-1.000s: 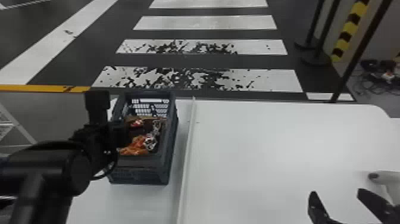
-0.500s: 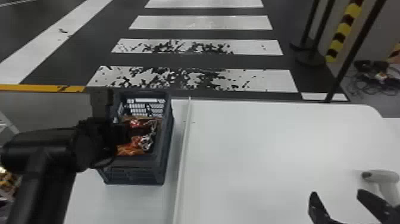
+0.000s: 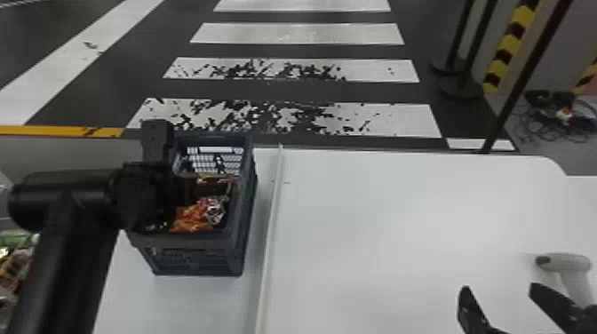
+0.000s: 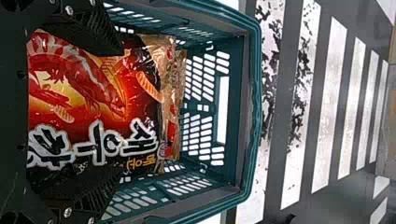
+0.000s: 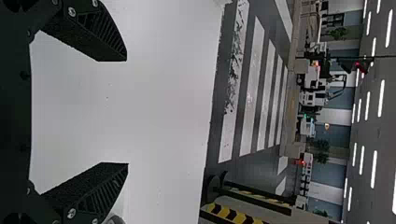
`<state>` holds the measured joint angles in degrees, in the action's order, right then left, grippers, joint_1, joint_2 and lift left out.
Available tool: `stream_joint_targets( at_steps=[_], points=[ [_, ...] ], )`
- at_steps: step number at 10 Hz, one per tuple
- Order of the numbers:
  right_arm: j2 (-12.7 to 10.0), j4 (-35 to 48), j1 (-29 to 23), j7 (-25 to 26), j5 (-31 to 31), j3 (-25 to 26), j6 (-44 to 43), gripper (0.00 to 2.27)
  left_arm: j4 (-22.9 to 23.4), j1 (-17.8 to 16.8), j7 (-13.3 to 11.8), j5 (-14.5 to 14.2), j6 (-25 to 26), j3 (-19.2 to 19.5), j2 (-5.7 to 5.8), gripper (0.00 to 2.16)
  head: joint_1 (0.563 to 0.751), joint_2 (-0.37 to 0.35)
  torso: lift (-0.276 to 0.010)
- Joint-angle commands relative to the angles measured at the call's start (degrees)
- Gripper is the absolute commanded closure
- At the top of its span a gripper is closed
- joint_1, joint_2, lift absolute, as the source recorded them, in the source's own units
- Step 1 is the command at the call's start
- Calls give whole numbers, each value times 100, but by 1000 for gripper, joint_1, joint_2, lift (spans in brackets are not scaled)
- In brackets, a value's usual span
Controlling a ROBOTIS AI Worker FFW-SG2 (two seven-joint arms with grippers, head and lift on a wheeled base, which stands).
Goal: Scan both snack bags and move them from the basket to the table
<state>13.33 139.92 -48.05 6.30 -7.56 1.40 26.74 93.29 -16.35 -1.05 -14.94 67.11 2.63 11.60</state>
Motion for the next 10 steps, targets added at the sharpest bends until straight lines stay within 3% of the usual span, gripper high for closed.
stream_joint_targets(
  at_steps=[1,4,5,6,7,10],
  points=[
    [-23,-9,6,3,0,1,-6,130,-232,-141,0,44,106,-96,-9,134,695,53,-98],
    [-50,-17,-2,3,18,-8,-6,130,-619,-202,-79,96,88,-166,-44,211,695,46,-98],
    [-59,-9,-20,3,18,1,-6,130,-742,-272,-97,140,106,-219,-53,724,695,44,-98],
    [-59,0,-38,20,26,1,-6,130,-742,-281,-44,193,106,-263,-53,1484,695,42,-98],
    [-59,9,-64,38,35,10,-6,130,-689,-255,70,202,141,-263,-61,1892,695,41,-98],
    [-67,27,-117,64,44,36,-23,140,-206,44,220,202,141,-254,-61,2044,695,45,-98]
  ],
)
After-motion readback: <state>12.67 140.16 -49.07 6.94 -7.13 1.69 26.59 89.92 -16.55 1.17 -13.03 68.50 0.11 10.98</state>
